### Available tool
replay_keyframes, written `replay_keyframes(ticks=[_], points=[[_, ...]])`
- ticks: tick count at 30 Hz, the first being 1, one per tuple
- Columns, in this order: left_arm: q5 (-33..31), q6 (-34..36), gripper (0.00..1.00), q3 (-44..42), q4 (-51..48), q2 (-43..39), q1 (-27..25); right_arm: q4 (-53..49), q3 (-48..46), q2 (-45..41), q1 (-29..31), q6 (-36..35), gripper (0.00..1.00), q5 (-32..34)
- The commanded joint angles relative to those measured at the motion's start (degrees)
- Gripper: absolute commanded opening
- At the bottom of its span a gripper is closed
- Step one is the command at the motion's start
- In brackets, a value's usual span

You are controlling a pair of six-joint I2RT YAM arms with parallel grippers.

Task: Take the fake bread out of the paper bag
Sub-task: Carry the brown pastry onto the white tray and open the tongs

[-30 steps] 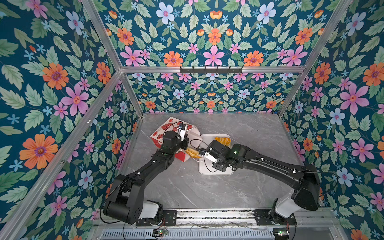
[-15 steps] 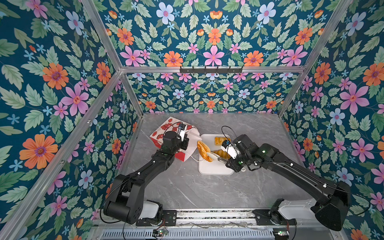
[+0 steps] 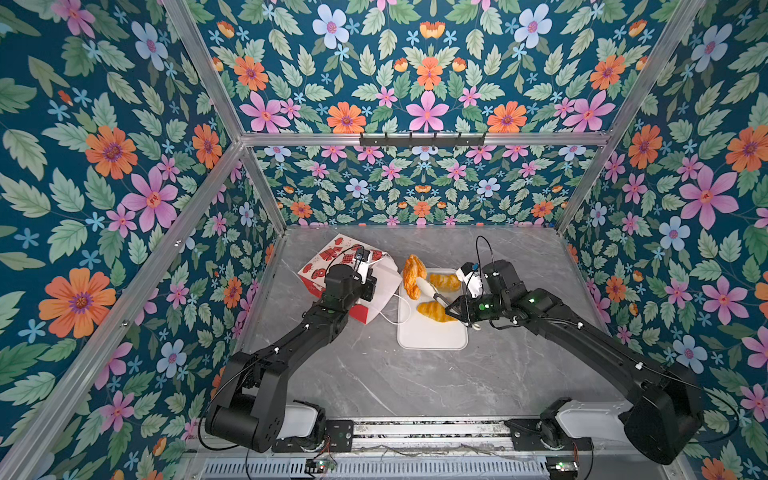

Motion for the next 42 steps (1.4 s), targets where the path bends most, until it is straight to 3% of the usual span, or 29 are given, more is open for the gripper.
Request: replay_keyframes(ticks=[1,19,27,42], points=[[-2.63,-0.04,0.0,-0.39,1.1,-0.8,0.09,7.59,-0.58,1.14,-0.5,5.03,0.23,-1.16],[-2.05,-0.24,0.0,-0.87,2.41,-0.27,0.05,23.22,-7.2,11.33,-2.32,16.5,0.23,-7.61],[-1.95,-0.35,0.0,-0.96,2.44,-0.22,0.07,17.84,-5.78,14.16,-2.63,15.68,0.25,-6.42],[-1.39,-0.56,0.0,-0.79,2.77,0.6,0.03,10.09,-5.54,10.86,-2.55,13.4,0.41,-3.9]])
